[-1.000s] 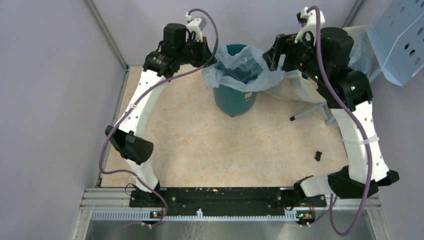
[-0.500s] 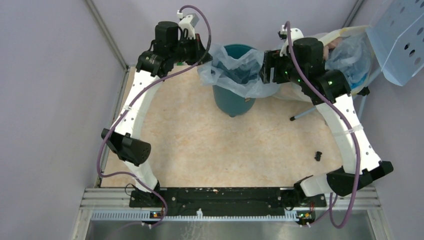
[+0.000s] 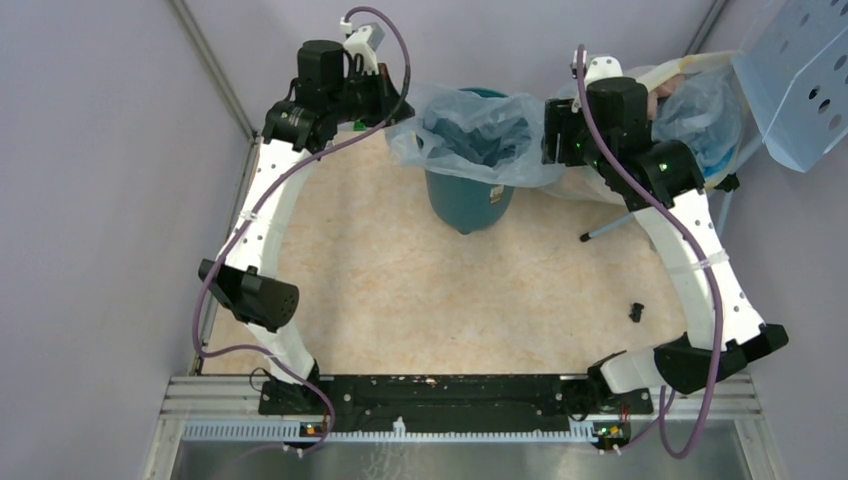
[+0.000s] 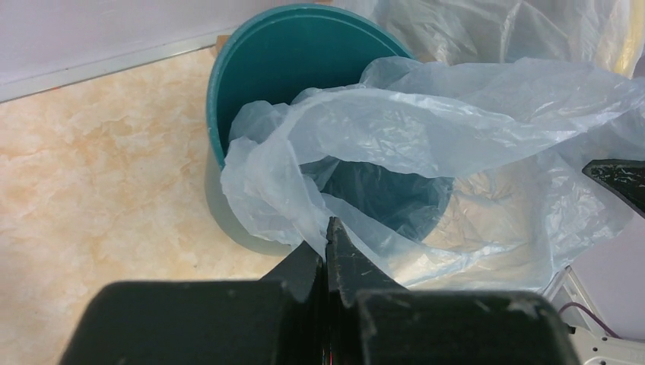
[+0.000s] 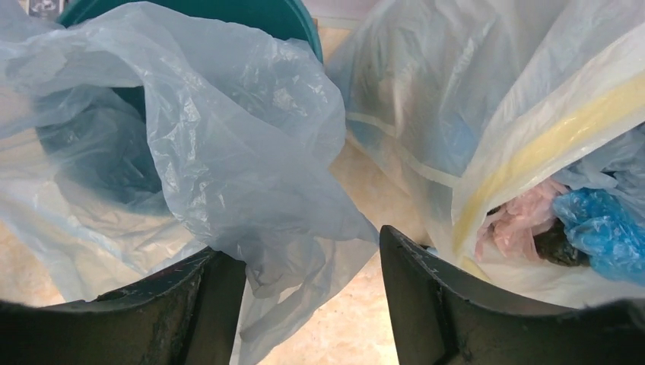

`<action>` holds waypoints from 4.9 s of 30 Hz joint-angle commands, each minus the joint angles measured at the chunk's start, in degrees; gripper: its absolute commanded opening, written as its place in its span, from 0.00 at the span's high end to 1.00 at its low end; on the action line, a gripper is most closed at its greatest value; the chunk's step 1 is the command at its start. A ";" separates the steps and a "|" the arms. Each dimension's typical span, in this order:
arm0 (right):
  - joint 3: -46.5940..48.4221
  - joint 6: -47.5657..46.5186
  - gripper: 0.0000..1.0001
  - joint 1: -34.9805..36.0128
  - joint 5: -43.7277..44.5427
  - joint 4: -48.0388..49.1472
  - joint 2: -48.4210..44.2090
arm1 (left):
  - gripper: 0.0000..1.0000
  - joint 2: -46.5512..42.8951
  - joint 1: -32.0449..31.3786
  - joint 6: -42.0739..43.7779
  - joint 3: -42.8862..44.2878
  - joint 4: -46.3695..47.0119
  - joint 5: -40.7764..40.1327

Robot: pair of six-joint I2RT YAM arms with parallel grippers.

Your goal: Put the trash bags into the trash bin

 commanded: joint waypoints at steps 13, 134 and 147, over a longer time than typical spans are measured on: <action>10.48 2.43 1.00 -0.47 2.36 7.93 14.61 | 1.00 -0.59 6.19 -1.44 -2.63 3.19 6.70; 0.38 5.90 0.83 -8.58 -1.13 16.43 18.96 | 0.92 -1.23 11.58 -19.05 -34.80 44.75 5.30; 2.04 6.29 0.55 -11.61 -9.54 18.26 22.26 | 0.79 8.18 9.50 -25.08 -31.46 52.69 13.15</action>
